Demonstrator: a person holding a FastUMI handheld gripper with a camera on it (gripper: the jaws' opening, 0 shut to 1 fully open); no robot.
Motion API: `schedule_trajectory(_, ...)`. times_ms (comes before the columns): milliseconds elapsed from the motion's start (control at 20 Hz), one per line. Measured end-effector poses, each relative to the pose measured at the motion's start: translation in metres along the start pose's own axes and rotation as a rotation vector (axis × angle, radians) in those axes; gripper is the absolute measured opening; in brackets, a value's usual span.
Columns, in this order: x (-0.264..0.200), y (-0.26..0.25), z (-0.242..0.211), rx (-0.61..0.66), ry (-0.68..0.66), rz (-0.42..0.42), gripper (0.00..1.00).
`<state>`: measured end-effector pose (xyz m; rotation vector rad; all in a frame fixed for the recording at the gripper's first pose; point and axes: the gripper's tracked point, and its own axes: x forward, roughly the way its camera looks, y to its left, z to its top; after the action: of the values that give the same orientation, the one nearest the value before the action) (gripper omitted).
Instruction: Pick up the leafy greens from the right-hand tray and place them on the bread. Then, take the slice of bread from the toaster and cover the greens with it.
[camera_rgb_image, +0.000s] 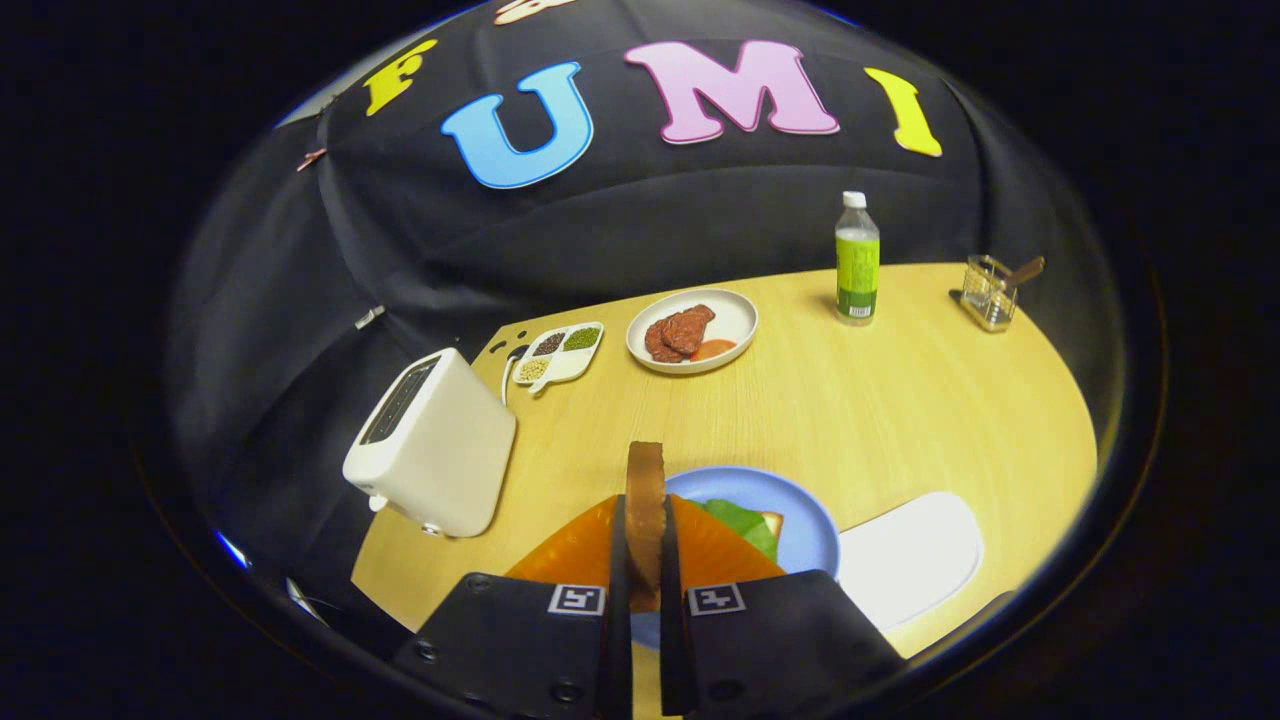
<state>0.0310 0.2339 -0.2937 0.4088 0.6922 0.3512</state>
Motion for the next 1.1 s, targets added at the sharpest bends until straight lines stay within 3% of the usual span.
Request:
schedule_trajectory(500,0.012,-0.071,-0.036,0.024,0.050,-0.136,0.16)
schedule_trajectory(700,0.010,-0.089,-0.039,-0.011,0.071,-0.178,0.38)
schedule_trajectory(750,0.008,-0.096,-0.039,-0.026,0.071,-0.193,0.52)
schedule_trajectory(1100,-0.020,-0.102,-0.015,-0.155,0.026,-0.210,0.73)
